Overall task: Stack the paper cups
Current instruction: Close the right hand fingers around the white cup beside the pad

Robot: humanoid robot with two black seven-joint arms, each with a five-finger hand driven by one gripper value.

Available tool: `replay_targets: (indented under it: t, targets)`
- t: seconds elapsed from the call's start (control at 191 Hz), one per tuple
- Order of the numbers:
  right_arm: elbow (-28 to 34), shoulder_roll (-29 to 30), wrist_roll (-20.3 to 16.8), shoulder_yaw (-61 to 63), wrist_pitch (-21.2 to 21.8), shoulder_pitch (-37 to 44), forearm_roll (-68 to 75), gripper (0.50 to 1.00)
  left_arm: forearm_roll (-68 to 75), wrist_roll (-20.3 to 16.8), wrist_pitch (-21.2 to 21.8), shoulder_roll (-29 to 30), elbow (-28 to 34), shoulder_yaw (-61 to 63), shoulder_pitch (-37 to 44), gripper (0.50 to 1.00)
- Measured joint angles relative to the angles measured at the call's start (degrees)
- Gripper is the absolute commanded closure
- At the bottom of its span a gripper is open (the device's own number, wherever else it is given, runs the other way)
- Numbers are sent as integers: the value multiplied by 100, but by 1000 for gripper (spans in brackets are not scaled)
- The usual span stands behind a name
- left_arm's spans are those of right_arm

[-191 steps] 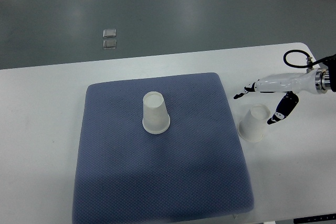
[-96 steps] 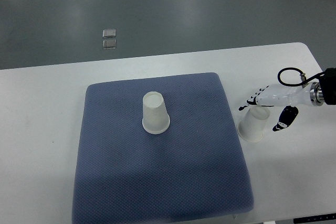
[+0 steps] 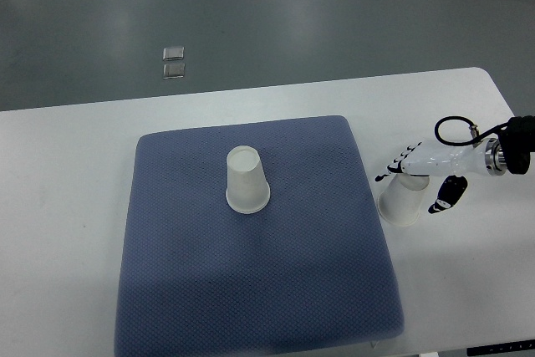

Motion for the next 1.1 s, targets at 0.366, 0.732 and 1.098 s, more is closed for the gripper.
replay_targets:
  t: [0.366,0.732,1.098]
  targets:
    - [-6,108,0,-2,-28,-7,-103,744,0,-2,-1,0,0,-1,3,500]
    - [-24,120,0,-3,-5,28,-123,846,0,-2,-1,0,0,-2,1,500]
    - [-24,35,0,-9,35,144,-106,846,0,-2,0,0,0,-2,1,500]
